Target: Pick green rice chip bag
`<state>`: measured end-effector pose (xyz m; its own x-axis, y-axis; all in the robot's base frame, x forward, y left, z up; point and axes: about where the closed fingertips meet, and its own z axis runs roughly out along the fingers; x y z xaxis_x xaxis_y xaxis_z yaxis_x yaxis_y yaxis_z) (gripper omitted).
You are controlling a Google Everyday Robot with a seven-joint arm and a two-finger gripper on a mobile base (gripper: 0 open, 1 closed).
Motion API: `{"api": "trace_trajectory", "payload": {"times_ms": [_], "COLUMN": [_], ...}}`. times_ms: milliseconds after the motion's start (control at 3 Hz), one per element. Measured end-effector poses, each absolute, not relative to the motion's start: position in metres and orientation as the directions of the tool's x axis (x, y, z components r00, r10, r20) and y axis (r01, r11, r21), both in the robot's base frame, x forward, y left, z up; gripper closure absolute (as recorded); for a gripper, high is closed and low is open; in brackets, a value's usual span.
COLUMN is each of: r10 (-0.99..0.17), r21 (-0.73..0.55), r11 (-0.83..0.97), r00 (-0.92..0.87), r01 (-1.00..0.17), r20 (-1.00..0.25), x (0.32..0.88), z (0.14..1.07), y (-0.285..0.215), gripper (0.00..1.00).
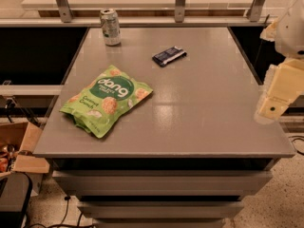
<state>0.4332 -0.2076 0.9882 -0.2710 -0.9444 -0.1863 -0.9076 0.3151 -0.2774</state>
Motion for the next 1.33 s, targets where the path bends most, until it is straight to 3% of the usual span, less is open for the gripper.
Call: {"api": "trace_trajectory", "payload": {"times_ms": [667,1333], "r10": [-0.941,-0.951], "r21": [-0.269,-0.245], "r11": [0.307,0.139], "r00": [-0.248,-0.06], "r01": [-0.913,-0.96], "r20": [-0.231,-0.303], "x": [0.441,0.442], "z": [0.991,0.984], "y": [-0.19,-0.116], "gripper": [0.0,0.0]}}
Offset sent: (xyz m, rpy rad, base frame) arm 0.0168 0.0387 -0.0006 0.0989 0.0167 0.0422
